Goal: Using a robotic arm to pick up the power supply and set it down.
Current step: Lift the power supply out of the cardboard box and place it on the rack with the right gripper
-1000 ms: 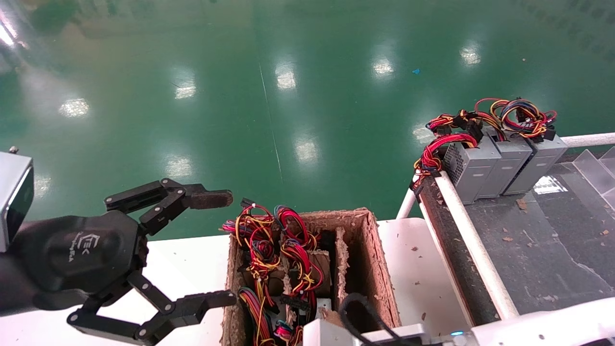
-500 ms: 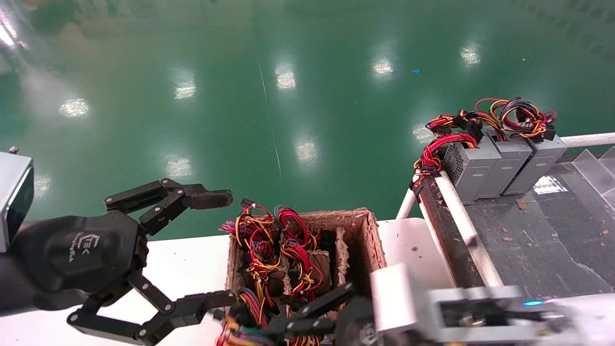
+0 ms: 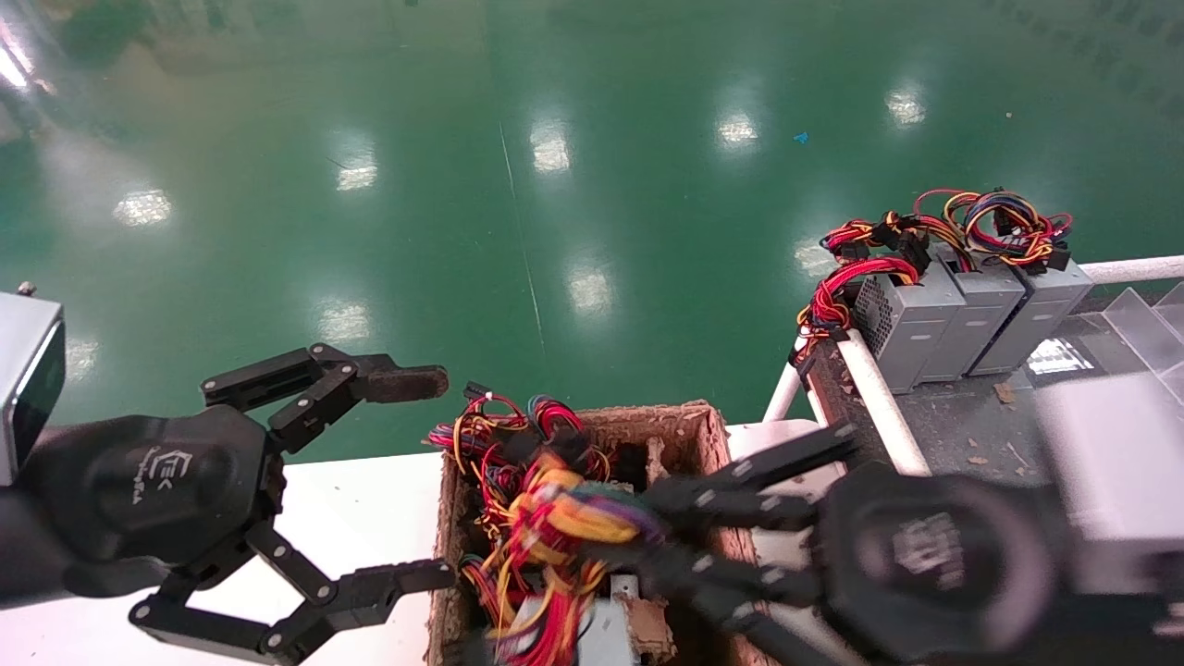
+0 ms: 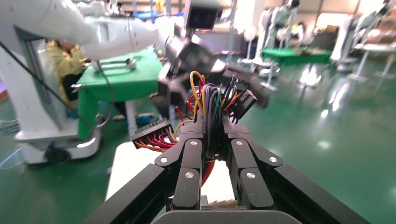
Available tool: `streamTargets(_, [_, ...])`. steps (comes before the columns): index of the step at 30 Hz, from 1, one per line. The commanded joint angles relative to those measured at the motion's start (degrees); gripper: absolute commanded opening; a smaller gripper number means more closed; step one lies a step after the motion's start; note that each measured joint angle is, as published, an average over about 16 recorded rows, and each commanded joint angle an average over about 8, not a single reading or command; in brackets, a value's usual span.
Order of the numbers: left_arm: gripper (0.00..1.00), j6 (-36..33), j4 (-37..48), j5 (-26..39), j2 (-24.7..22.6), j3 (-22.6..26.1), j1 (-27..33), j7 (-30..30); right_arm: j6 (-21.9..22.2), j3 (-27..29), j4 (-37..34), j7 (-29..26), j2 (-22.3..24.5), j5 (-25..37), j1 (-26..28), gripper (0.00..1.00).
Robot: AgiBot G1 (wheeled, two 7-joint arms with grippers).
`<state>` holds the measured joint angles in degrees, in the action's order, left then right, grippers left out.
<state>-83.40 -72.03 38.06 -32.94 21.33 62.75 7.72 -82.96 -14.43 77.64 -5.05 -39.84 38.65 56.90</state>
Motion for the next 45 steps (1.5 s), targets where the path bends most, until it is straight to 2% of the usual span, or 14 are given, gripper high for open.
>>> streamTargets(1, [1.0,0.0,0.0,0.0,0.0,0.0,0.0,0.0,-0.24,1.55,-0.02,0.48,1.22,-2.06,-0.38,0.0])
streamTargets(6, [1.0,0.0,0.0,0.0,0.0,0.0,0.0,0.0,-0.51,6.7,-0.19,2.85,5.14,-7.07,-1.75,0.0])
streamTargets(11, [1.0,0.0,0.0,0.0,0.0,0.0,0.0,0.0,0.39,11.71,-0.75,5.17,10.17,-9.44,-3.65,0.0])
streamTargets(17, [1.0,0.0,0.0,0.0,0.0,0.01,0.0,0.0,3.25,16.69,-2.77,7.95,16.28,-8.48,-7.96,0.0])
streamTargets(23, [1.0,0.0,0.0,-0.01,0.0,0.01,0.0,0.0,5.34,20.59,-7.8,11.21,20.36,-6.42,-13.08,0.0])
streamTargets(30, [1.0,0.0,0.0,-0.01,0.0,0.01,0.0,0.0,6.24,24.46,-16.18,15.65,22.31,-5.22,-17.26,0.0])
streamTargets(35, [1.0,0.0,0.0,-0.01,0.0,0.01,0.0,-0.01,7.11,25.22,-21.45,18.07,22.79,-3.67,-18.43,0.0])
streamTargets(45, [1.0,0.01,0.0,-0.01,0.01,0.02,0.0,-0.01,7.87,20.65,-27.69,19.16,21.09,0.71,-14.06,0.0])
